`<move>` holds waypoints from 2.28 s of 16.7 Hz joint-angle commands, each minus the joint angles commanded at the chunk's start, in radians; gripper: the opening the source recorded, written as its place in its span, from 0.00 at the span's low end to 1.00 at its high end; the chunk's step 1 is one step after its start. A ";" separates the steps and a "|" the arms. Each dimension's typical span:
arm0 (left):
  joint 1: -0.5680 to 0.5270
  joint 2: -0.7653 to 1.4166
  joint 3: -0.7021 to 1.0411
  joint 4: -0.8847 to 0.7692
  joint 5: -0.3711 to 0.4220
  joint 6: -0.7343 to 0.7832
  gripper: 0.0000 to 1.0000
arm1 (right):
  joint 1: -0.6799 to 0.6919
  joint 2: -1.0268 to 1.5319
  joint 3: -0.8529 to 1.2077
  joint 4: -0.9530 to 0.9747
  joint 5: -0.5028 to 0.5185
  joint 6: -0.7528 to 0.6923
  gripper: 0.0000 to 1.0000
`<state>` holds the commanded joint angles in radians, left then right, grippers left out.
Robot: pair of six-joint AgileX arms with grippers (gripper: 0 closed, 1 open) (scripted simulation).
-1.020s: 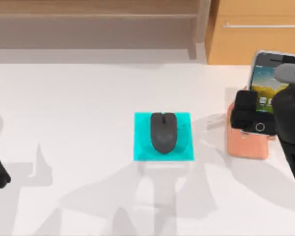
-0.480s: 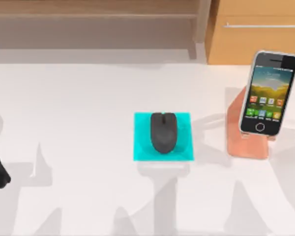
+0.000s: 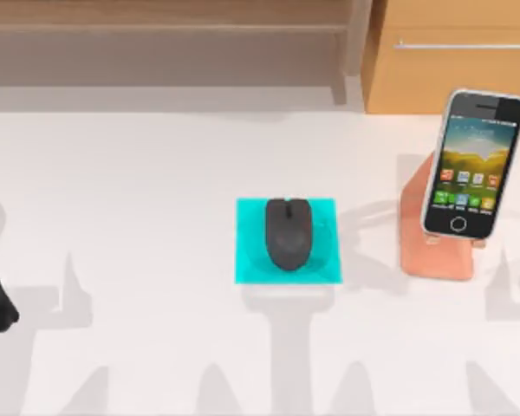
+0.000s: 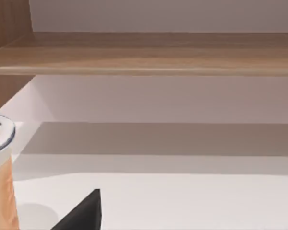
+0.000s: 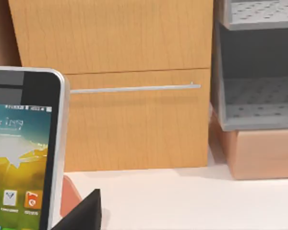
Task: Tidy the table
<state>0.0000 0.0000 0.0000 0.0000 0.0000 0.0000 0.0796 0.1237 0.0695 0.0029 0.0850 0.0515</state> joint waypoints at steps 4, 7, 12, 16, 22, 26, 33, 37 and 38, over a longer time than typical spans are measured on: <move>0.000 0.000 0.000 0.000 0.000 0.000 1.00 | -0.077 -0.120 -0.067 -0.003 -0.082 -0.050 1.00; 0.000 0.000 0.000 0.000 0.000 0.000 1.00 | -0.080 -0.124 -0.070 -0.003 -0.085 -0.051 1.00; 0.021 0.029 0.003 0.014 0.019 0.004 1.00 | -0.080 -0.124 -0.070 -0.003 -0.085 -0.051 1.00; 0.139 0.208 0.022 0.104 0.122 0.024 1.00 | -0.080 -0.124 -0.070 -0.003 -0.085 -0.051 1.00; 0.409 0.752 0.095 0.376 0.360 0.069 1.00 | -0.080 -0.124 -0.070 -0.003 -0.085 -0.051 1.00; 0.574 1.189 0.173 0.621 0.517 0.094 1.00 | -0.080 -0.124 -0.070 -0.003 -0.085 -0.051 1.00; 0.734 1.732 0.326 1.053 0.699 0.111 1.00 | -0.080 -0.124 -0.070 -0.003 -0.085 -0.051 1.00; 0.736 1.905 0.399 1.247 0.736 0.106 1.00 | -0.080 -0.124 -0.070 -0.003 -0.085 -0.051 1.00; 0.731 1.936 0.414 1.288 0.741 0.104 1.00 | -0.080 -0.124 -0.070 -0.003 -0.085 -0.051 1.00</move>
<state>0.7312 1.9359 0.4141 1.2876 0.7410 0.1044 0.0000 0.0000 0.0000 0.0000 0.0000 0.0000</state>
